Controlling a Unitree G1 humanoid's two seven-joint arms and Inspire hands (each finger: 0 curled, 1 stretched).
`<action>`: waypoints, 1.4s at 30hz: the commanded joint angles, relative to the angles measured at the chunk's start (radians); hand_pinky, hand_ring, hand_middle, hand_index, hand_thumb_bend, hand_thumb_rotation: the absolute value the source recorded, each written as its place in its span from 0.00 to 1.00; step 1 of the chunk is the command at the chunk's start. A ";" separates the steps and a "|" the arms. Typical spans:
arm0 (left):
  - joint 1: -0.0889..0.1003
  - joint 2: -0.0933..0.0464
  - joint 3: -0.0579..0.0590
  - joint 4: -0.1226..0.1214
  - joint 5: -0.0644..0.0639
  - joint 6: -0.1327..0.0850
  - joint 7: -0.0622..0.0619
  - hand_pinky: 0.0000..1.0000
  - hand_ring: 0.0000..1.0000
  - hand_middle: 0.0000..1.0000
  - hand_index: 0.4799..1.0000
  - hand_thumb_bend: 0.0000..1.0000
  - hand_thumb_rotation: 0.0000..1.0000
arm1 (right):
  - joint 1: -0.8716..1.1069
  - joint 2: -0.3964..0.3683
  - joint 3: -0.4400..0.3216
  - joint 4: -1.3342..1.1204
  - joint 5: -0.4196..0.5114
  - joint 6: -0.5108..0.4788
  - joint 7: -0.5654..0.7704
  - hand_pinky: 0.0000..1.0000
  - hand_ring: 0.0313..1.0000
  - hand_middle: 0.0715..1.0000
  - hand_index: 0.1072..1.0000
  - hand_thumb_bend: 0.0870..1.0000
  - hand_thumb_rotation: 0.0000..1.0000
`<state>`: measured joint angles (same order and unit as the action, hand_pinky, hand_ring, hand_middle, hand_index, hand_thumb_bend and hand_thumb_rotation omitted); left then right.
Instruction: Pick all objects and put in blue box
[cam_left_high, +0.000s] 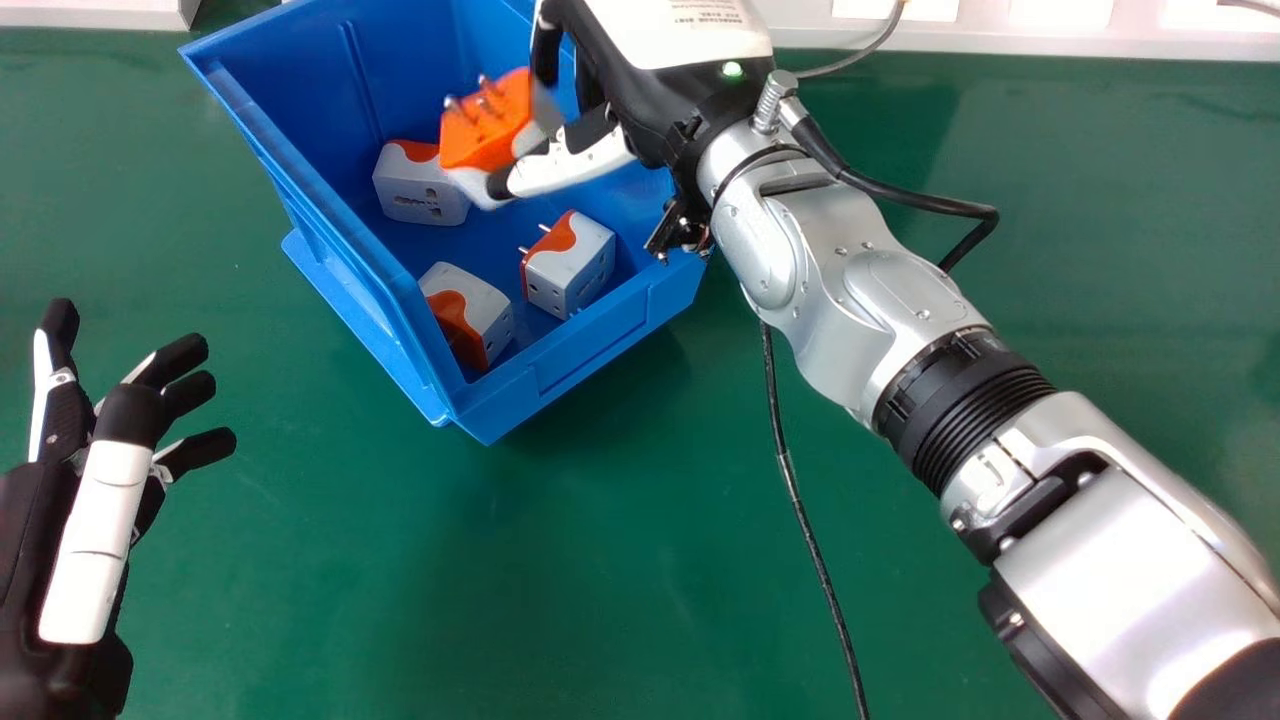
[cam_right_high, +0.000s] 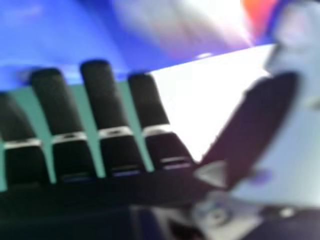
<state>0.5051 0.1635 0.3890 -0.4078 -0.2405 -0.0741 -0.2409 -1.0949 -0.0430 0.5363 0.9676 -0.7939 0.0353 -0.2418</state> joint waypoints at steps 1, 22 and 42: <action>-0.001 0.007 -0.003 -0.018 0.026 0.003 0.019 0.78 0.87 0.87 0.89 0.87 0.87 | -0.020 -0.009 0.009 -0.035 -0.017 0.018 -0.026 0.95 1.00 1.00 1.00 0.87 0.99; 0.024 0.004 -0.013 -0.058 0.058 0.018 0.037 0.78 0.87 0.87 0.90 0.84 0.91 | 0.292 -0.097 -0.059 -0.383 0.029 -0.100 -0.216 1.00 1.00 1.00 1.00 0.62 0.97; 0.044 -0.009 -0.027 -0.060 0.060 -0.008 0.031 0.78 0.86 0.87 0.89 0.90 0.90 | 1.078 -0.146 -0.319 -0.983 0.460 -0.332 -0.168 1.00 1.00 1.00 1.00 0.43 1.00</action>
<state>0.5595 0.1488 0.3628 -0.4598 -0.1834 -0.0563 -0.2134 -0.0368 -0.1744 0.2526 0.0433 -0.3907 -0.2996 -0.4643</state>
